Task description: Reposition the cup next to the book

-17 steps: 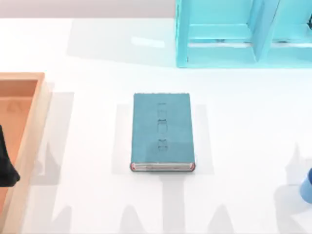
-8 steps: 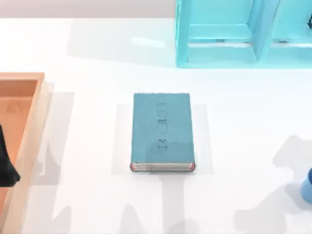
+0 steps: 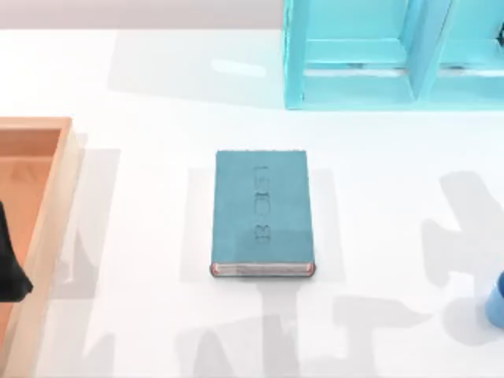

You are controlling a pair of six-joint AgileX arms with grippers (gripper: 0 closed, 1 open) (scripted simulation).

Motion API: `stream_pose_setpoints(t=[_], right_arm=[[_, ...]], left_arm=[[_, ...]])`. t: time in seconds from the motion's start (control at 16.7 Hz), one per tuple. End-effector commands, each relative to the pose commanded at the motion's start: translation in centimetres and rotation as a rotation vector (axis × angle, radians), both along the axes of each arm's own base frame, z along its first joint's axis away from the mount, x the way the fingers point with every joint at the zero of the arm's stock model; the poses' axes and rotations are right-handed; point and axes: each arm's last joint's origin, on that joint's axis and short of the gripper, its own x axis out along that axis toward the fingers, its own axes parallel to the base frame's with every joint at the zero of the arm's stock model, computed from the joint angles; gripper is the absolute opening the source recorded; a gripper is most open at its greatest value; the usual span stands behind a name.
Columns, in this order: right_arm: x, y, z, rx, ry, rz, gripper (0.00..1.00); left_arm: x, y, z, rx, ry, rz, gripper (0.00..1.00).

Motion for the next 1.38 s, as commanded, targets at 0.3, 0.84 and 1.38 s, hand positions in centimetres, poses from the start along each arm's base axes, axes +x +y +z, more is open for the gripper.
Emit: stream_pose_setpoints(t=[0.3,0.84,1.38], right_arm=[[1.2,0.5,0.3,-0.026,0.084,0.104,1.0],[1.7,0.6,-3.8,-0.026,0.082,0.103,1.0],[1.2,0.5,-9.7,-0.026,0.084,0.104,1.0]], left_arm=[[0.0,0.0,0.0,0.0,0.0,0.0,1.0],[0.0,0.0,0.0,0.0,0.0,0.0,1.0],[0.0,0.0,0.0,0.0,0.0,0.0,1.0]])
